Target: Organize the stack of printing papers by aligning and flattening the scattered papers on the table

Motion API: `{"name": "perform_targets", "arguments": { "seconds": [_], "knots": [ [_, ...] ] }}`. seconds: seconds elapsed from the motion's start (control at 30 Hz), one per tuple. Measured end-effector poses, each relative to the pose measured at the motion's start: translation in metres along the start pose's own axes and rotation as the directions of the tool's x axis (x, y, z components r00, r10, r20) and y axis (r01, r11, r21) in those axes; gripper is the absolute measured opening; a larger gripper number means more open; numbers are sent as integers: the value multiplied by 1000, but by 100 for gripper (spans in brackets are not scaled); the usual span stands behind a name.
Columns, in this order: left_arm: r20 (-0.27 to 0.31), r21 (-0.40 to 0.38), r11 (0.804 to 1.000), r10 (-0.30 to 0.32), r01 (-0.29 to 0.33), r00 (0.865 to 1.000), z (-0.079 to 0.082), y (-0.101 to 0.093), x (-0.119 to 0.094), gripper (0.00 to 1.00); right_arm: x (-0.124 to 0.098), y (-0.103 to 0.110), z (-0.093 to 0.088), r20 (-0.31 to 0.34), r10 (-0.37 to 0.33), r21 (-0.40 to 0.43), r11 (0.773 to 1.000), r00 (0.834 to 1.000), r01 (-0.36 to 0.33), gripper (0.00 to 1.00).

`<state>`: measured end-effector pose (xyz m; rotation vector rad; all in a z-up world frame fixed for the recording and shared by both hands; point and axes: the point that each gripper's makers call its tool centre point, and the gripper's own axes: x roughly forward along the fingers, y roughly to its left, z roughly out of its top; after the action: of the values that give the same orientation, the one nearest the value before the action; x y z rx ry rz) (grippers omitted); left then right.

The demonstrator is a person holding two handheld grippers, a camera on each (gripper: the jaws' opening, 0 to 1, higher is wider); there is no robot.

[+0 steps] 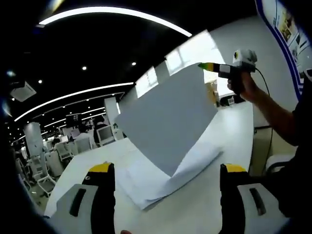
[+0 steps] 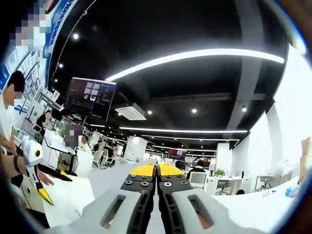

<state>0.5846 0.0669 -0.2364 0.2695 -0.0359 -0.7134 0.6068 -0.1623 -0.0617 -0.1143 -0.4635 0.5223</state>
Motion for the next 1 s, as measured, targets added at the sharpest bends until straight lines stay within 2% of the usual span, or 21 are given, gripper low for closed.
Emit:
{"name": "perform_targets", "arguments": {
  "seconds": [1.0],
  "knots": [
    [3, 5, 1000, 8, -8, 1000, 2, 2, -2, 91, -3, -4, 17, 42, 13, 52, 999, 999, -15, 0]
  ]
}}
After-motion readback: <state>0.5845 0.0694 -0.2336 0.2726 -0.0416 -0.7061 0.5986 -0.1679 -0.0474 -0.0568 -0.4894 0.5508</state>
